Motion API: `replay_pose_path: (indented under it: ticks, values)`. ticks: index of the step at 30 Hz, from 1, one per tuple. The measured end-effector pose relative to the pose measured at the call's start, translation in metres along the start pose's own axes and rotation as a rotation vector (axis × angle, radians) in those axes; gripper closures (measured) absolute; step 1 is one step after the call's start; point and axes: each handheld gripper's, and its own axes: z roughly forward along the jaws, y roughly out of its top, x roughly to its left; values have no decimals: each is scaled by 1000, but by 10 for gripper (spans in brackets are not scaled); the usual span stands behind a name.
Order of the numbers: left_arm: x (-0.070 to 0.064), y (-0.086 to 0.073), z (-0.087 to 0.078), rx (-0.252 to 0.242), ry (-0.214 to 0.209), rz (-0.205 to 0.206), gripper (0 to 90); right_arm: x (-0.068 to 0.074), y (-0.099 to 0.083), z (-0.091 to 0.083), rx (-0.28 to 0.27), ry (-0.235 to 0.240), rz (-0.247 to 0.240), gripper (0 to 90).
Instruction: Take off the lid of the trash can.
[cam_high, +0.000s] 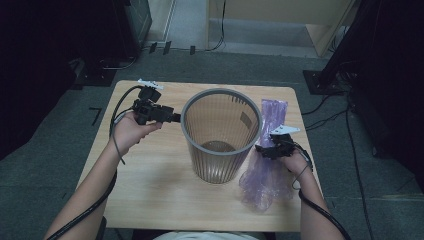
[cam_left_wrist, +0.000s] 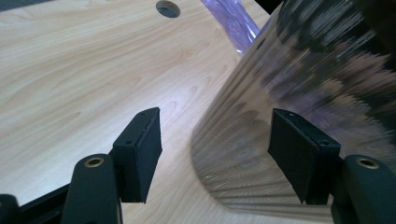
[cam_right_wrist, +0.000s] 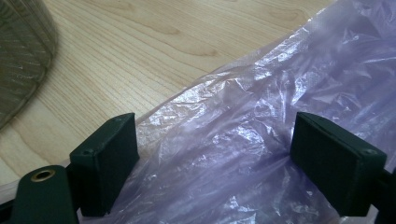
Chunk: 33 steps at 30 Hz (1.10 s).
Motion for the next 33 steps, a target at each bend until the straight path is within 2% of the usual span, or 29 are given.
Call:
replay_pose_path:
  ticks: [8,29,33]
  values:
    - [-2,10,-6,11,25,18,351,1,0,0,1,-4,-5,147]
    - [-11,42,-23,8,49,61,351,1,0,0,4,-2,-7,142]
    - [-14,46,-25,14,72,79,351,1,0,1,6,-1,-4,140]
